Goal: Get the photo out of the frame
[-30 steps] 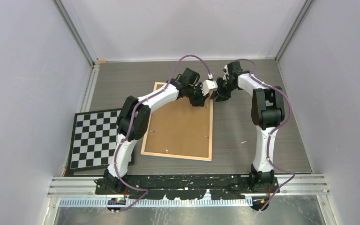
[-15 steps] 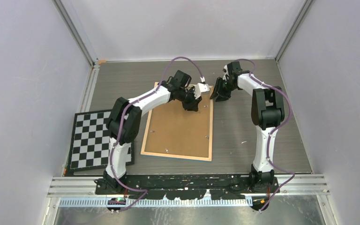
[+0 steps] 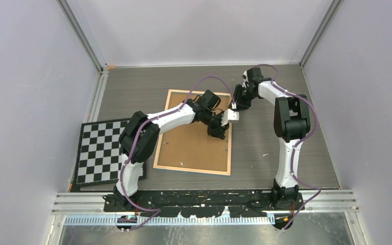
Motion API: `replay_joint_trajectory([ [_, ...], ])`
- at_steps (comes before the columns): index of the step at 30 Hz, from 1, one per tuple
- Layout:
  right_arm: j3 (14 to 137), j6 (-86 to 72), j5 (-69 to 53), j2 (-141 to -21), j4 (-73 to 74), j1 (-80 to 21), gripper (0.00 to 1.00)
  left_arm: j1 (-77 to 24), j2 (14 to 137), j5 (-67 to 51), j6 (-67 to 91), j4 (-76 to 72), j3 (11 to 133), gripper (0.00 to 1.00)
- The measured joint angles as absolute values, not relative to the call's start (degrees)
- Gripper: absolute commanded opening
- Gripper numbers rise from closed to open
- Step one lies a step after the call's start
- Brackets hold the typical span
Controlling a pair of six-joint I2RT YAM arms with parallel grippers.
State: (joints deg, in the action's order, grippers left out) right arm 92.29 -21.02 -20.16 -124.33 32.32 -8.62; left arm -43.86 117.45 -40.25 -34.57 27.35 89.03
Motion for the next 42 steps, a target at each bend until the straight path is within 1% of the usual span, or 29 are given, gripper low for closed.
replay_joint_trajectory([
  [15,92.1,-19.6,-19.7,-124.2,31.9,-8.8,0.44,-45.9,117.0,-43.6,-40.4,31.1,87.9,0.00],
  [23,92.1,-19.2,-19.5,-124.2,31.8,-8.9,0.44,-46.5,115.7,-43.2,-45.4,31.6,86.5,0.00],
  [28,92.1,-18.5,-19.5,-124.2,31.7,-9.0,0.44,-46.8,114.3,-42.9,-48.9,34.3,86.2,0.00],
  [33,92.1,-18.0,-19.3,-124.2,31.7,-9.0,0.44,-46.8,113.8,-43.3,-51.5,40.1,86.2,0.00],
  [42,92.2,-17.9,-19.3,-124.2,31.7,-9.1,0.44,-46.9,113.7,-43.8,-53.6,43.4,86.8,0.00],
])
